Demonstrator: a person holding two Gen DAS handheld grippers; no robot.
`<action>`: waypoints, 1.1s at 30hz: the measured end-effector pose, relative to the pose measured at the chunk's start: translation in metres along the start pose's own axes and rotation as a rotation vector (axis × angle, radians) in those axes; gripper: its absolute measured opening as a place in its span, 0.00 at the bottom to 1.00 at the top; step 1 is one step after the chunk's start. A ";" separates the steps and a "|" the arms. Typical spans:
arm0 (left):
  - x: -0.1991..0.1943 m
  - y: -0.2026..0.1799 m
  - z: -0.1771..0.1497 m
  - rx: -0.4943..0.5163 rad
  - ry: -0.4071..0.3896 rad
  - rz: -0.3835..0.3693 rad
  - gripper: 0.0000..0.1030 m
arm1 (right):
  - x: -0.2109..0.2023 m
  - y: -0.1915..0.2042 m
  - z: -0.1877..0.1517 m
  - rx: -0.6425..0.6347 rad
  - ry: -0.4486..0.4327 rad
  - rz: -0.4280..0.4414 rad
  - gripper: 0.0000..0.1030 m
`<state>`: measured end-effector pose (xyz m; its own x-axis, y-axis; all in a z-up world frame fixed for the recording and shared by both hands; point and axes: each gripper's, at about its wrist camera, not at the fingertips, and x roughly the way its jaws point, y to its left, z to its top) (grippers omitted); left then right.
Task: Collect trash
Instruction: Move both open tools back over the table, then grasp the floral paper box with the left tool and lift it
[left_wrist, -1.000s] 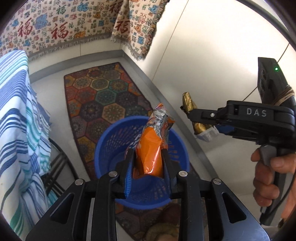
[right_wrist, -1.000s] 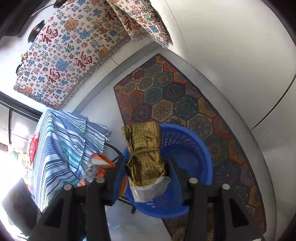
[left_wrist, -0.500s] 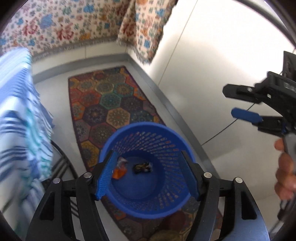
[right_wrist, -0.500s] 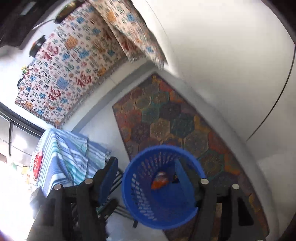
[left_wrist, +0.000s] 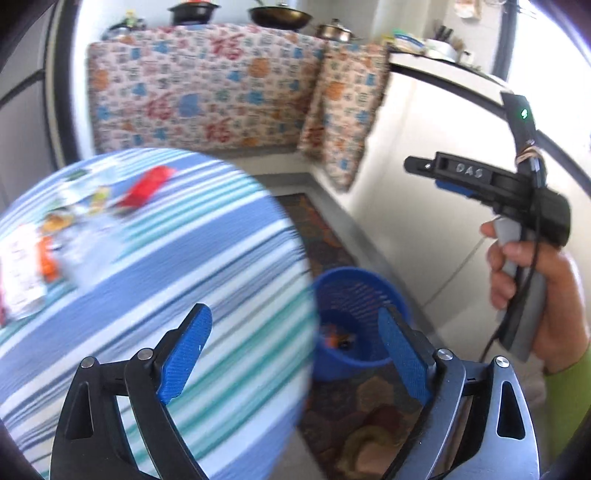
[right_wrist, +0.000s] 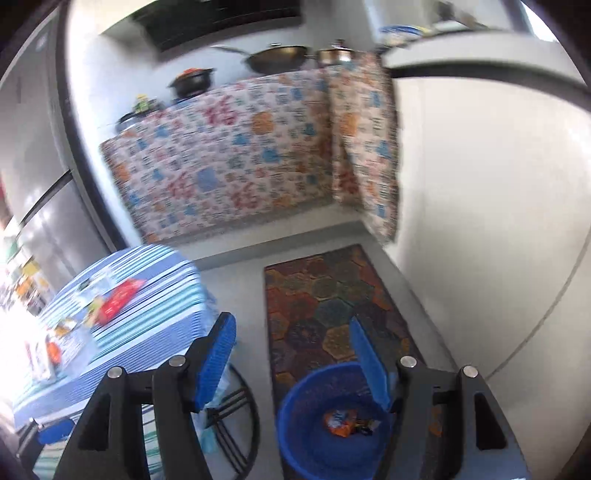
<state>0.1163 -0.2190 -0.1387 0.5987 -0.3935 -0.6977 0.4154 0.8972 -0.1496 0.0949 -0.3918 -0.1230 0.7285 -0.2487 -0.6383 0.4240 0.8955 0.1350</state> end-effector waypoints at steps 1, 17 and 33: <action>-0.006 0.014 -0.006 0.000 0.003 0.046 0.90 | 0.001 0.019 -0.003 -0.034 0.007 0.025 0.64; -0.027 0.189 -0.067 -0.229 0.102 0.371 0.89 | 0.039 0.237 -0.104 -0.418 0.251 0.269 0.64; -0.012 0.237 -0.007 -0.334 -0.030 0.341 0.73 | 0.036 0.242 -0.115 -0.463 0.256 0.280 0.64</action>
<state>0.2027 -0.0007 -0.1707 0.6844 -0.0668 -0.7261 -0.0483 0.9895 -0.1365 0.1616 -0.1417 -0.2008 0.6015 0.0655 -0.7962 -0.0865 0.9961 0.0167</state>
